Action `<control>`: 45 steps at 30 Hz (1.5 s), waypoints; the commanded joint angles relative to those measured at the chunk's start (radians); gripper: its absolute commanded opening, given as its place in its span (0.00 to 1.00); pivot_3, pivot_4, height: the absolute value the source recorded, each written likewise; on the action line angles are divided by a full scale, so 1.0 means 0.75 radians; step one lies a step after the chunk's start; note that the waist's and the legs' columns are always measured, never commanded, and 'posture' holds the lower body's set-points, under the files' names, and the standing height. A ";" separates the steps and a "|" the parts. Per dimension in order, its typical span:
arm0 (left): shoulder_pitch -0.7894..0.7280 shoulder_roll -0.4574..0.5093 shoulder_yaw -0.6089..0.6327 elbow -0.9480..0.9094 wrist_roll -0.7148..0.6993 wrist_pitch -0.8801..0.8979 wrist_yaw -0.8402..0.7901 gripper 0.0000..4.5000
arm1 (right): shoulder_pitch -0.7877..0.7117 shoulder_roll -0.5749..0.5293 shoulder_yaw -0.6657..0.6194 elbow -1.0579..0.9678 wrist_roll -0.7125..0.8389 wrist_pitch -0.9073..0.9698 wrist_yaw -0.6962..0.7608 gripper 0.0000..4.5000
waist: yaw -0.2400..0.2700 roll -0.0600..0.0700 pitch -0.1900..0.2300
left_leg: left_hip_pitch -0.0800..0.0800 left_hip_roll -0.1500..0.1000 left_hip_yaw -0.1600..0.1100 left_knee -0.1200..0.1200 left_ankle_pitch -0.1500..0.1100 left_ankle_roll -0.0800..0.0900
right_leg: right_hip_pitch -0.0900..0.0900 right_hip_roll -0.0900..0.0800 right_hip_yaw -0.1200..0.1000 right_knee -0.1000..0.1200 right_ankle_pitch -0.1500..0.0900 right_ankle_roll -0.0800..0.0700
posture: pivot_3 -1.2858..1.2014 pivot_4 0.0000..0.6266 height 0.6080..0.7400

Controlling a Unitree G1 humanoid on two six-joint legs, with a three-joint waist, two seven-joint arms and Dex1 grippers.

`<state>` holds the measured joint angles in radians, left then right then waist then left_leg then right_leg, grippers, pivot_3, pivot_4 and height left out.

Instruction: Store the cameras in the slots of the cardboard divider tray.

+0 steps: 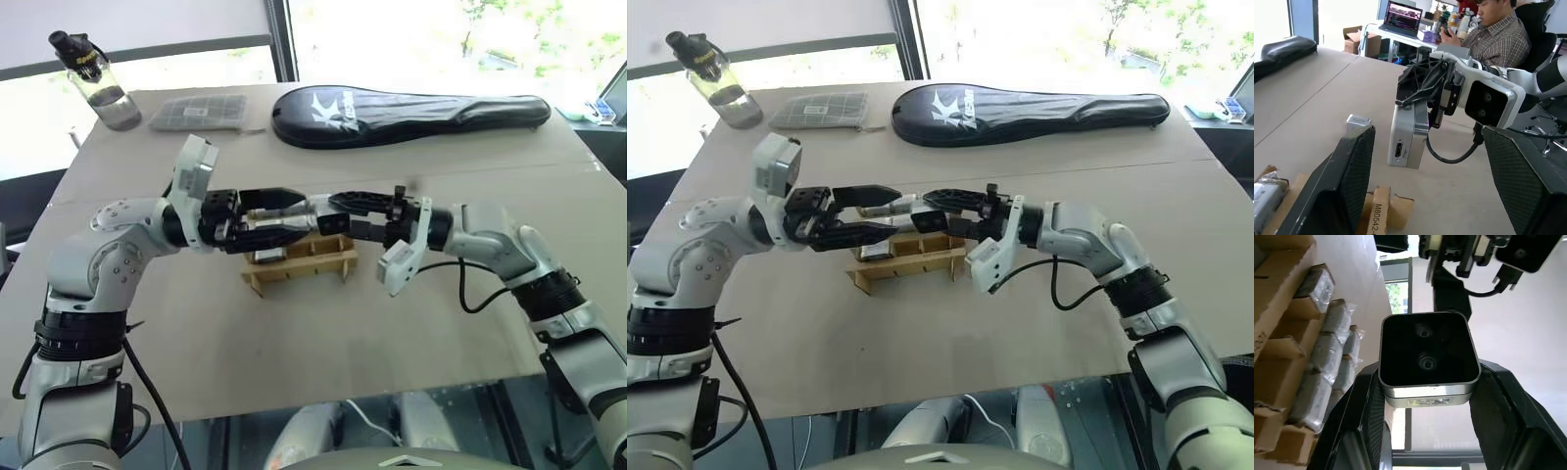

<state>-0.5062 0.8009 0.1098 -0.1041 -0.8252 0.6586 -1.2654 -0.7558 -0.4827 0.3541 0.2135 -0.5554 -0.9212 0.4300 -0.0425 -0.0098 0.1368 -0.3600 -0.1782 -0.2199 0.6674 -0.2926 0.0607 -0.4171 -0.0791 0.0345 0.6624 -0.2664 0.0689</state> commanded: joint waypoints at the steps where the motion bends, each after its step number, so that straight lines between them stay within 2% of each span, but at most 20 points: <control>1: -0.021 -0.006 0.014 -0.022 0.000 0.000 -0.004 0.80 | -0.037 0.013 -0.007 -0.054 0.011 -0.008 -0.029 0.42 | 0.000 0.000 0.000 | 0.000 0.000 0.000 0.000 0.000 0.000 | 0.000 0.000 0.000 0.000 0.000 0.000 | 0.52 0.24 1.00; 14: -0.046 -0.033 0.012 -0.021 -0.004 0.024 0.011 0.80 | -0.053 0.055 0.027 -0.069 0.014 0.008 -0.024 0.42 | -0.001 0.000 0.000 | 0.000 0.000 0.000 0.000 0.000 0.000 | 0.000 0.001 0.000 0.000 0.000 0.000 | 0.52 0.24 1.00; 17: -0.051 -0.038 0.014 -0.018 0.001 0.025 0.014 0.60 | -0.059 0.064 0.025 -0.072 0.010 0.012 -0.028 0.42 | -0.001 0.000 0.000 | 0.000 0.000 0.000 0.000 0.000 0.000 | 0.000 0.001 0.000 0.000 0.000 0.000 | 0.52 0.24 1.00; 21: -0.045 -0.031 0.010 -0.016 0.007 0.036 0.007 0.18 | -0.065 0.069 0.020 -0.078 -0.001 0.019 -0.037 0.42 | -0.001 0.000 0.000 | 0.000 0.001 0.000 0.000 0.000 0.000 | 0.000 0.001 0.000 0.000 0.000 0.000 | 0.52 0.24 1.00; 32: -0.043 -0.023 -0.006 -0.015 0.040 0.024 -0.013 0.16 | -0.051 0.062 0.016 -0.106 0.000 0.046 -0.025 0.42 | -0.001 0.000 0.000 | 0.000 0.001 0.000 0.000 0.000 0.000 | 0.000 0.001 0.000 0.000 0.000 0.000 | 0.52 0.24 1.00; 37: -0.065 -0.043 -0.015 0.015 0.076 -0.017 -0.020 0.16 | -0.039 0.066 0.006 -0.123 0.020 0.056 -0.040 0.98 | -0.001 0.000 0.000 | 0.000 0.001 0.000 0.000 0.000 0.000 | 0.000 0.001 0.000 0.000 0.000 0.000 | 0.52 0.24 1.00; 42: -0.083 -0.072 -0.013 0.059 0.121 -0.102 -0.036 0.16 | 0.009 0.052 -0.011 -0.139 0.067 0.080 -0.045 0.99 | -0.001 0.000 0.000 | 0.000 0.001 0.000 0.000 0.000 0.000 | 0.000 0.001 0.000 0.000 0.000 0.000 | 0.52 0.24 1.00; 45: -0.083 -0.098 -0.009 0.118 0.178 -0.205 -0.043 0.16 | 0.142 0.031 -0.033 -0.206 0.323 0.221 0.044 0.99 | 0.004 -0.001 0.000 | 0.000 0.001 -0.001 0.000 0.000 0.000 | 0.000 0.000 0.000 0.000 0.000 0.000 | 0.52 0.24 1.00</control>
<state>-0.5582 0.7269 0.0839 -0.0251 -0.7072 0.5471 -1.2879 -0.6693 -0.4532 0.3698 0.1092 -0.4179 -0.8038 0.4414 -0.0393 -0.0102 0.1366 -0.3603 -0.1776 -0.2207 0.6679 -0.2928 0.0603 -0.4169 -0.0794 0.0339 0.6618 -0.2664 0.0687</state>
